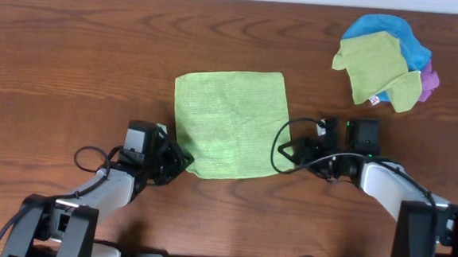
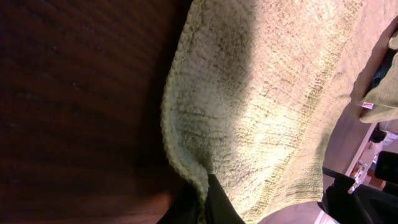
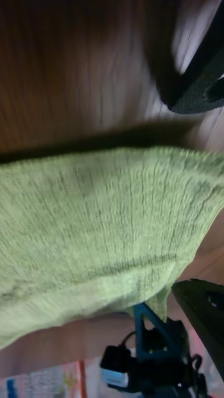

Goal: Fold the cloth

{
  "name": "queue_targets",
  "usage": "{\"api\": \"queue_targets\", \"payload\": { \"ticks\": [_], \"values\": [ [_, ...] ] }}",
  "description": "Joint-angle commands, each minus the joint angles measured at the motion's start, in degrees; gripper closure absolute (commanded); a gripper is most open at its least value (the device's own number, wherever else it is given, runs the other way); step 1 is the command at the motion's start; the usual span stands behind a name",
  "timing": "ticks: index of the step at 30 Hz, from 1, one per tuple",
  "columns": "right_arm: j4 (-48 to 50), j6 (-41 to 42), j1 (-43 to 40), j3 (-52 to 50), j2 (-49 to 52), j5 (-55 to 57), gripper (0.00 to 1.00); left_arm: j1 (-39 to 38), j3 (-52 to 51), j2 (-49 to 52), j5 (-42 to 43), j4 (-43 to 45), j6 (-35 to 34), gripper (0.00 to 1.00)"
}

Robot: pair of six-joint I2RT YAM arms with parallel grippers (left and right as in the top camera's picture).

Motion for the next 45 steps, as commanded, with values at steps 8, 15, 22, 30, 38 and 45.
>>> {"api": "queue_targets", "payload": {
  "ticks": [8, 15, 22, 30, 38, 45],
  "values": [
    [-0.13, 3.67, 7.02, -1.11, 2.25, 7.82, 0.37, 0.15, 0.0, 0.37, 0.96, 0.26, 1.01, 0.94],
    [-0.15, 3.58, 6.97, -1.11, 2.23, 9.94, 0.99, 0.15, 0.0, -0.79, 3.65, 0.15, 2.84, 0.94],
    [-5.22, 0.28, 7.13, -1.11, -1.03, 7.8, 0.99, 0.15, 0.0, -2.67, 8.13, -3.45, 6.32, 0.94],
    [-17.9, -2.84, 7.13, -1.11, -13.88, 9.51, 0.99, 0.15, 0.0, -10.69, 8.81, -13.33, 9.51, 0.94],
    [-26.34, -2.86, 7.13, -1.11, -26.75, 9.55, 0.99, 0.13, 0.02, -24.39, 7.76, -19.91, 6.21, 0.94],
    [-17.27, -2.67, 7.13, -1.11, -29.59, 13.66, 0.99, 0.13, 0.11, -29.62, -1.46, -16.02, -1.14, 0.94]
  ]
}}
